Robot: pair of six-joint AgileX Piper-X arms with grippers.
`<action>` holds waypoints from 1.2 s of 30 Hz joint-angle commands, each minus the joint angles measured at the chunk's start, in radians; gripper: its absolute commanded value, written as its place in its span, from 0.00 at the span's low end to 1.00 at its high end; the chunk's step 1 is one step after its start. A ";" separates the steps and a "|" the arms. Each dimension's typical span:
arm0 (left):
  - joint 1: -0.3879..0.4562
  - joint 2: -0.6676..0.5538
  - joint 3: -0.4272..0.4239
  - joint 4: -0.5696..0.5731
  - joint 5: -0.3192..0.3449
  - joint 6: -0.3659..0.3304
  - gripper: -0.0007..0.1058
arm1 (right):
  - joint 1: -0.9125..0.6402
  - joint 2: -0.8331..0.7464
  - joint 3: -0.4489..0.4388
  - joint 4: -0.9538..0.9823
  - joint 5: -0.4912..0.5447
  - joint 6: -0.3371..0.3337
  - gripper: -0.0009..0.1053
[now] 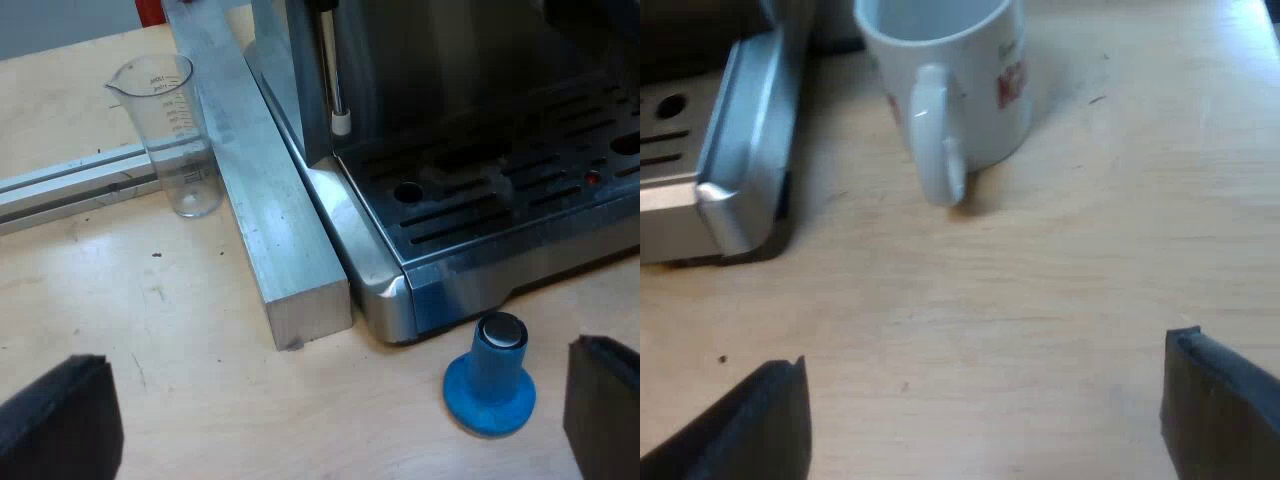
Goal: Put the handle in the coffee machine
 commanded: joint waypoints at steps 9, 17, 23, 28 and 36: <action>-0.004 -0.145 0.000 -0.012 -0.006 -0.001 0.86 | -0.035 -0.045 -0.007 0.000 -0.002 -0.003 0.69; -0.004 -0.145 0.000 -0.012 -0.006 -0.001 0.86 | -0.035 -0.045 -0.007 0.000 -0.002 -0.003 0.69; -0.004 -0.145 0.000 -0.012 -0.006 -0.001 0.86 | -0.035 -0.045 -0.007 0.000 -0.002 -0.003 0.69; 0.012 -0.145 0.000 -0.012 -0.006 -0.001 0.86 | -0.035 -0.045 -0.007 0.000 -0.002 -0.003 0.69; 0.013 -0.145 0.000 -0.012 -0.006 -0.001 0.86 | -0.035 -0.045 -0.007 0.000 -0.002 -0.003 0.69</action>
